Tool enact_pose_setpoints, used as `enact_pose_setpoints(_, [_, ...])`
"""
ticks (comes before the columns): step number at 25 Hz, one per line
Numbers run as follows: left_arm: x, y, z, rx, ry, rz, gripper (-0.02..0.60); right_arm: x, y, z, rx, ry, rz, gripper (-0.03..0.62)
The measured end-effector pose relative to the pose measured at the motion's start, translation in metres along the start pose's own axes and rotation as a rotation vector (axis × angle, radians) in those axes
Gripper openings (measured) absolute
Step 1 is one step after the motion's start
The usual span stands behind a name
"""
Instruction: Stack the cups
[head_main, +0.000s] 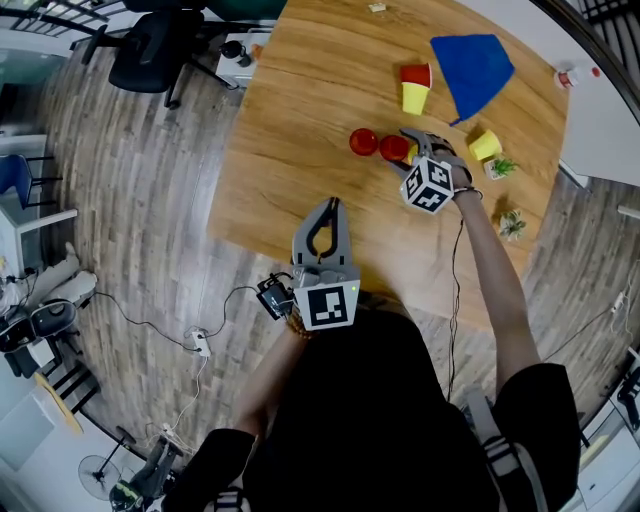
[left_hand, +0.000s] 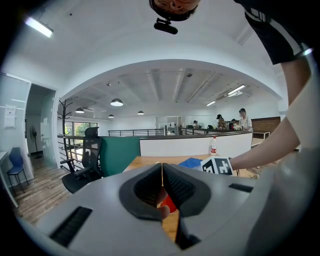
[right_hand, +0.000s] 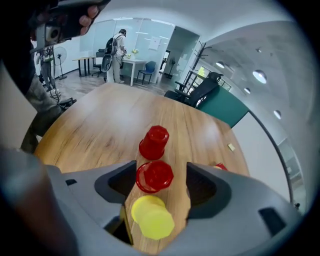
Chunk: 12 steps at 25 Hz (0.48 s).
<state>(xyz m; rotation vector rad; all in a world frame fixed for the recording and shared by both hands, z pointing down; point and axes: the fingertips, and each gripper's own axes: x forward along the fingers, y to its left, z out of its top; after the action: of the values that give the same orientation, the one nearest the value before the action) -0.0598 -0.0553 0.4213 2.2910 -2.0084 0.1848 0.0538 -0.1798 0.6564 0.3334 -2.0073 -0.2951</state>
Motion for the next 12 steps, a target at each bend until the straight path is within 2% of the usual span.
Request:
enact_pose_setpoints(2, [0.001,-0.004,0.001,0.017,0.000,-0.017,0.025,-0.001,0.003,-0.011,0.011,0.019,0.008,0.327])
enact_pose_setpoints(9, [0.004,-0.020,0.005,0.060,-0.004,-0.067,0.025,0.011,0.003,-0.014,0.057,0.023,-0.015,0.208])
enact_pose_setpoints(12, [0.003,-0.025,0.004,0.056,0.004,-0.074,0.025,0.013,0.005,-0.012,0.054,0.020,-0.017,0.198])
